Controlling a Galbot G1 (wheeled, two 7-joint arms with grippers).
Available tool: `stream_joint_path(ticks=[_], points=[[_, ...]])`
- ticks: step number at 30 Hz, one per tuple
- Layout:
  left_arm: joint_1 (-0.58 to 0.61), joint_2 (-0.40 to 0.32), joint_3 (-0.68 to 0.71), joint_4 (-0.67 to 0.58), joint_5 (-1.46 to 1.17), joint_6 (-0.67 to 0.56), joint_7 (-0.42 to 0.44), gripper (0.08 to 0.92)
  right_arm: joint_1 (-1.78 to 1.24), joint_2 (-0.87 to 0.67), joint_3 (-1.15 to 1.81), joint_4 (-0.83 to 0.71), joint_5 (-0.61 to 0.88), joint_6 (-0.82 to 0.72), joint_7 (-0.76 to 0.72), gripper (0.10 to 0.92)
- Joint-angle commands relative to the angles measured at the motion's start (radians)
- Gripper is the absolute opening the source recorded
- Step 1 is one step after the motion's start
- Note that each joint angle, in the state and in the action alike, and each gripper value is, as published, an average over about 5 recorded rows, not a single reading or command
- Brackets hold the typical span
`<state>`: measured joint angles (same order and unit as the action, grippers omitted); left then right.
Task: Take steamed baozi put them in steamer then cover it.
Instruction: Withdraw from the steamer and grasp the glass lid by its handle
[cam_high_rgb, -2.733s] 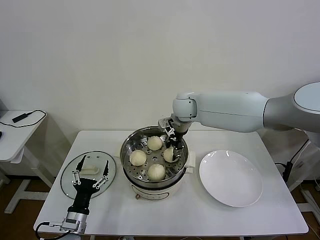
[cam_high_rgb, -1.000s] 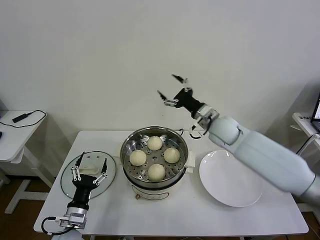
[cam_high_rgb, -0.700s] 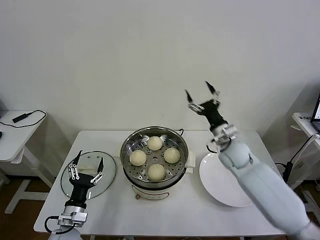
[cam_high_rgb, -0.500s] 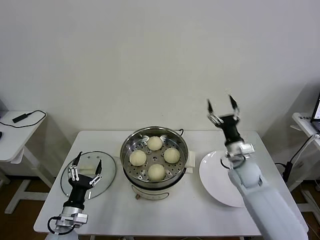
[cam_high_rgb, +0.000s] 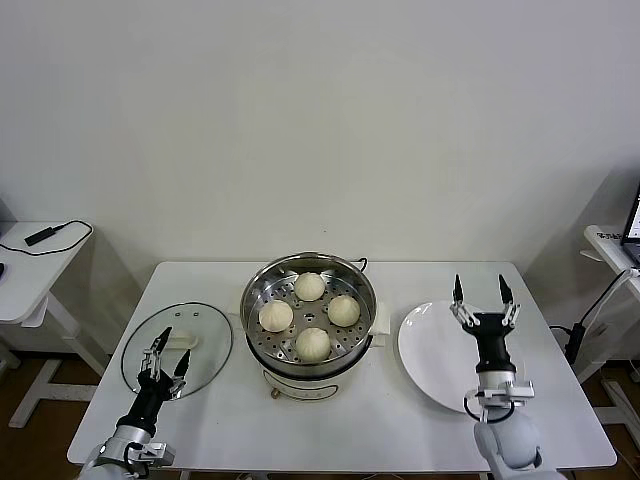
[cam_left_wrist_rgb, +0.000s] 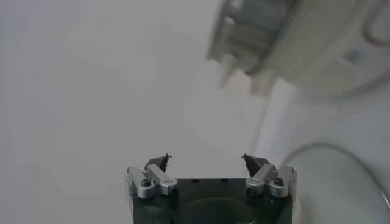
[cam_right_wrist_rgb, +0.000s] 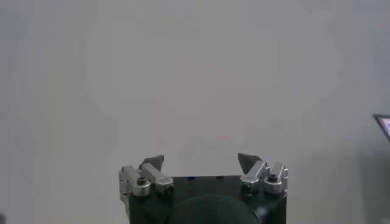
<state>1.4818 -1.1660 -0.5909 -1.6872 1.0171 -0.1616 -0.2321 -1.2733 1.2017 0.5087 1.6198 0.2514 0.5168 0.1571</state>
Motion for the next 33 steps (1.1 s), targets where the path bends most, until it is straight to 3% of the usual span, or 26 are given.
stream_joint_path(ticks=[1, 33], points=[[-0.099, 0.016, 0.017, 0.193, 0.248, 0.022, -0.084, 0.823, -0.103, 0.067, 0.056, -0.003, -0.030, 0.030, -0.011, 0.823], [-0.283, -0.007, 0.057, 0.365, 0.284, 0.087, -0.123, 0.823, -0.123, 0.119, 0.058, -0.016, -0.074, 0.040, -0.032, 0.823]])
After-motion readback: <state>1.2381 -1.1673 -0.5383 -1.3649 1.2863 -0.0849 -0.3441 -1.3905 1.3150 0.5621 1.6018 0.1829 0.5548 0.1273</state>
